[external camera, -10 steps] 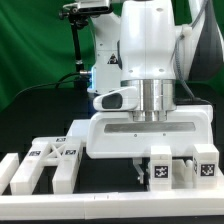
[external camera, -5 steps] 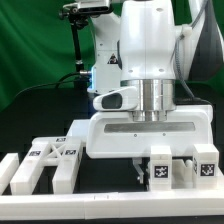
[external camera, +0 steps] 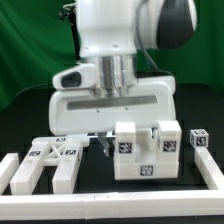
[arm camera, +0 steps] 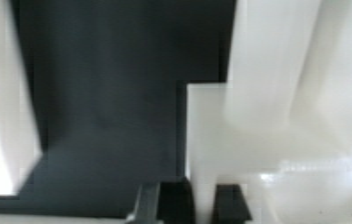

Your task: Assemble chair

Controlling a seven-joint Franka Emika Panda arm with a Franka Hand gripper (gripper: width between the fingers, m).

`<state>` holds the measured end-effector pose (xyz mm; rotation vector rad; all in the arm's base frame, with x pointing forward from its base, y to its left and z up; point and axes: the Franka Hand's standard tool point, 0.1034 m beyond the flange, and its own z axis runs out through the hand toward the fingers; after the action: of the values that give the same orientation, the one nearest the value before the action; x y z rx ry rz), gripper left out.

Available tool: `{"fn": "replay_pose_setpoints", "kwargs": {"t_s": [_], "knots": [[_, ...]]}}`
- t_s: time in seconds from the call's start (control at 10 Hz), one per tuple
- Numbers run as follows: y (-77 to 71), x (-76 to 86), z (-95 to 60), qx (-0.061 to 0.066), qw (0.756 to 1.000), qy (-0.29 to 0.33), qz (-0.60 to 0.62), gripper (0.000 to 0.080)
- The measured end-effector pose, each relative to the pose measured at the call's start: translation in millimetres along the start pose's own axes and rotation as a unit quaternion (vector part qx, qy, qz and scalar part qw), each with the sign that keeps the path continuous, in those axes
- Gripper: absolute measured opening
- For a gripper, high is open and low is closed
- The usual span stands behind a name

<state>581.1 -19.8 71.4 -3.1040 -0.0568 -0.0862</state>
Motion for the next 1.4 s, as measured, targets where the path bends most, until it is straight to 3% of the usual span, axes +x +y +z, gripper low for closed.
{"fn": "replay_pose_setpoints", "kwargs": {"t_s": [0.1, 0.3, 0.4, 0.5, 0.7, 1.0, 1.1, 1.2, 1.4], "knots": [[-2.2, -9.5, -7.2, 0.004, 0.998, -0.058, -0.001, 0.0032], [-5.6, 1.4, -14.2, -0.002, 0.991, -0.132, -0.009, 0.0032], [-6.9, 10.9, -6.8, -0.006, 0.992, -0.127, -0.012, 0.0032], [-9.7, -1.9, -6.8, 0.003, 0.984, -0.181, -0.01, 0.0032], [-10.8, 1.1, -3.6, 0.009, 0.973, -0.229, -0.01, 0.0032], [-1.8, -22.6, -13.7, 0.022, 0.925, -0.38, 0.004, 0.0032], [2.8, -27.0, -9.8, 0.02, 0.904, -0.427, 0.012, 0.0032], [4.8, -25.5, -2.0, 0.01, 0.892, -0.451, 0.014, 0.0032], [4.4, -23.6, 3.8, 0.008, 0.893, -0.451, 0.013, 0.0032]]}}
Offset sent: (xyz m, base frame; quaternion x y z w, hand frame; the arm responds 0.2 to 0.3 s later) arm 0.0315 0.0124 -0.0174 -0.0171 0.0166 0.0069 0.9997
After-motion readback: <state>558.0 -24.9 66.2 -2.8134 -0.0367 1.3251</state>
